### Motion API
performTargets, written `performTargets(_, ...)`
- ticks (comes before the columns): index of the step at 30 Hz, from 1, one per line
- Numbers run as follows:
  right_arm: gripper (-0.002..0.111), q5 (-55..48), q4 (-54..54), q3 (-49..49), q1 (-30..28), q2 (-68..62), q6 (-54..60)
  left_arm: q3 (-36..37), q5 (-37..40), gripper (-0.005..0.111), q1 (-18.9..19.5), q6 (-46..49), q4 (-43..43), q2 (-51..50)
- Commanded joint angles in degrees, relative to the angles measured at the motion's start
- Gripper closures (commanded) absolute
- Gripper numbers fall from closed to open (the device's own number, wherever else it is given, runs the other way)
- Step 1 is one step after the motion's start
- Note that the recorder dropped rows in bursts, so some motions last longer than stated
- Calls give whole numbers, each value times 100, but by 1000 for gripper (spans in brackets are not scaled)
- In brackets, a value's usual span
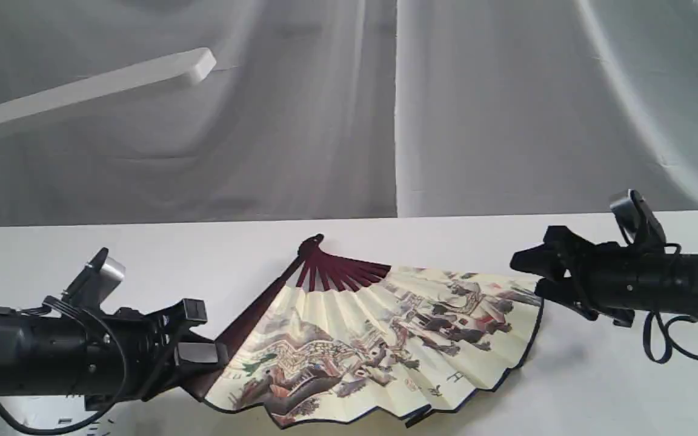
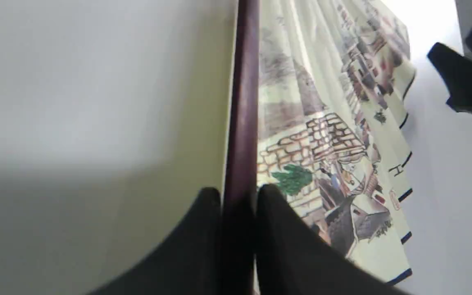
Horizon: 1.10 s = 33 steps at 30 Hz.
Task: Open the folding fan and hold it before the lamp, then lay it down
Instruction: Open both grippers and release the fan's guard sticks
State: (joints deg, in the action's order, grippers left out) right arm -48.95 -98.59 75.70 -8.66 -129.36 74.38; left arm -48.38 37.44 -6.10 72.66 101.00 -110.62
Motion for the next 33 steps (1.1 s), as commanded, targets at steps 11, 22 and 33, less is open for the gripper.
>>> performTargets(11, 53, -1014, 159, -25, 6, 114, -334, -194, -157, 76, -17, 84, -105, -212)
performTargets(22, 53, -1421, 651, -25, -4, 125, -604, -194, 179, 53, -17, -235, -589, -143)
performTargets(33, 53, -929, 2204, -25, -4, 821, -1006, -194, 182, 54, -17, -1317, -2060, 447)
